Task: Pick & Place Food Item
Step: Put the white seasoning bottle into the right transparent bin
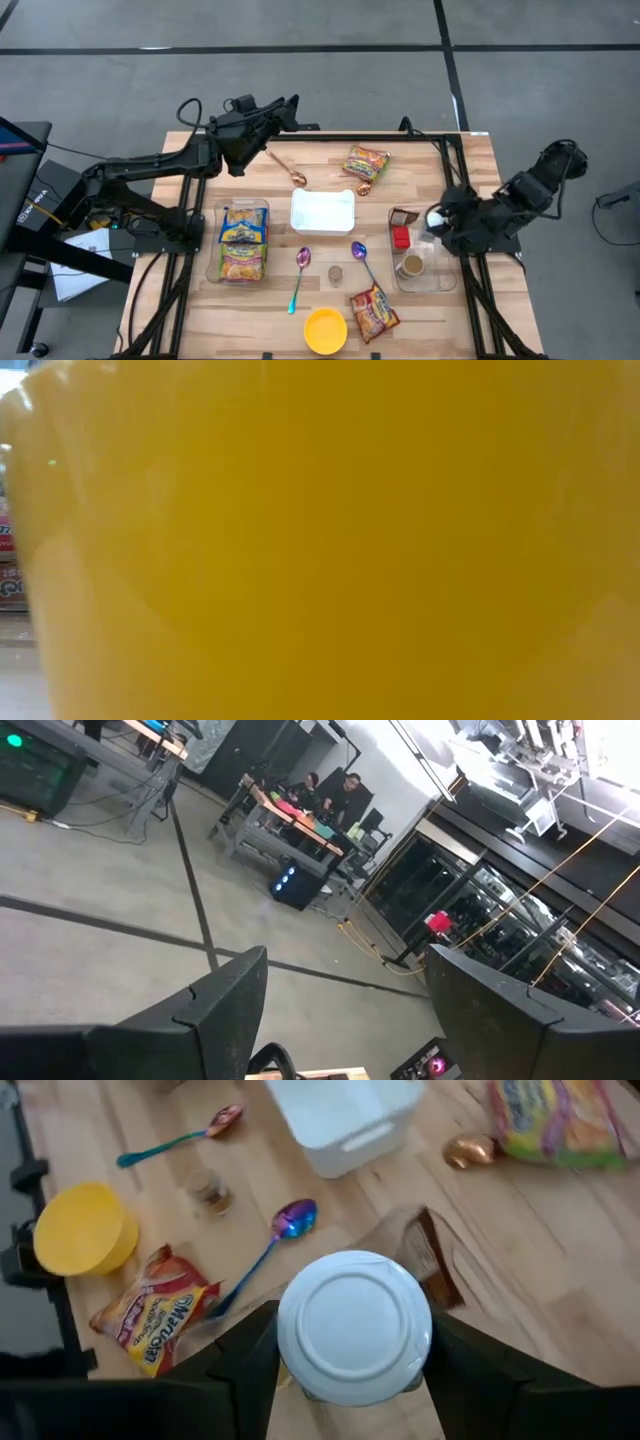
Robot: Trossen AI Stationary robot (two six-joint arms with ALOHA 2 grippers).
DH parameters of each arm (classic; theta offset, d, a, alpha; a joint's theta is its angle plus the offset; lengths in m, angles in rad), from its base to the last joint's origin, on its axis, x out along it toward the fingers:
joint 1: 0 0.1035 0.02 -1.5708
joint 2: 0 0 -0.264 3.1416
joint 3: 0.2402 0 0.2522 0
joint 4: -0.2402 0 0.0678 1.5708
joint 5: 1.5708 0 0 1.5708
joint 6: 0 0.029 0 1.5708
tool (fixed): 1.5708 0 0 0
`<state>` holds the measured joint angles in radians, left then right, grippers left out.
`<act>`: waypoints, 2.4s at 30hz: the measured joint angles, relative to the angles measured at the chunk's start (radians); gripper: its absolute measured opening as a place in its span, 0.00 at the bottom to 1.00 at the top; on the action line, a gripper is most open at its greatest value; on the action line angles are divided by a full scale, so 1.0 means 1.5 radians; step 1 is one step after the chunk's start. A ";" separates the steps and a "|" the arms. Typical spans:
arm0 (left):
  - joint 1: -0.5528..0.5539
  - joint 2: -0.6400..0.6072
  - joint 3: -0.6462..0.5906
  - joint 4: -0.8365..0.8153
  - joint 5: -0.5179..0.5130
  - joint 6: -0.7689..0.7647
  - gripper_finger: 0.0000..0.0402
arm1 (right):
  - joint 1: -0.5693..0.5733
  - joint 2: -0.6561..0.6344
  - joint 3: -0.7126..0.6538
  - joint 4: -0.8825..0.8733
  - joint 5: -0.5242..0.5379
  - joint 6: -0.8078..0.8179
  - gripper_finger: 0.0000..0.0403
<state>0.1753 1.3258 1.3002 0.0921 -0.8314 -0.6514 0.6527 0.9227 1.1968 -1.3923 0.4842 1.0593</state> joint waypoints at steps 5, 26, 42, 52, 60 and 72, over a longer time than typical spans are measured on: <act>0.000 0.000 0.000 0.000 0.000 0.000 0.66 | 0.059 -0.030 -0.072 -0.011 0.033 0.151 0.49; 0.000 0.000 0.000 -0.002 -0.001 0.000 0.66 | 0.235 -0.019 -0.337 0.021 0.176 0.536 0.50; 0.000 0.001 0.000 -0.003 -0.001 0.000 0.66 | 0.237 0.086 -0.343 0.056 0.212 0.528 0.50; 0.000 0.001 0.000 -0.004 -0.001 0.000 0.66 | 0.237 0.141 -0.343 0.086 0.207 0.552 0.50; 0.000 0.001 0.000 -0.005 -0.001 0.000 0.66 | 0.226 0.144 -0.343 0.103 0.197 0.552 0.50; 0.000 0.001 0.000 -0.006 0.012 0.000 0.66 | 0.219 0.144 -0.343 0.130 0.179 0.545 0.50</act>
<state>0.1749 1.3266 1.3002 0.0834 -0.8139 -0.6514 0.9806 1.1389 0.6823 -1.1971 0.7521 1.8774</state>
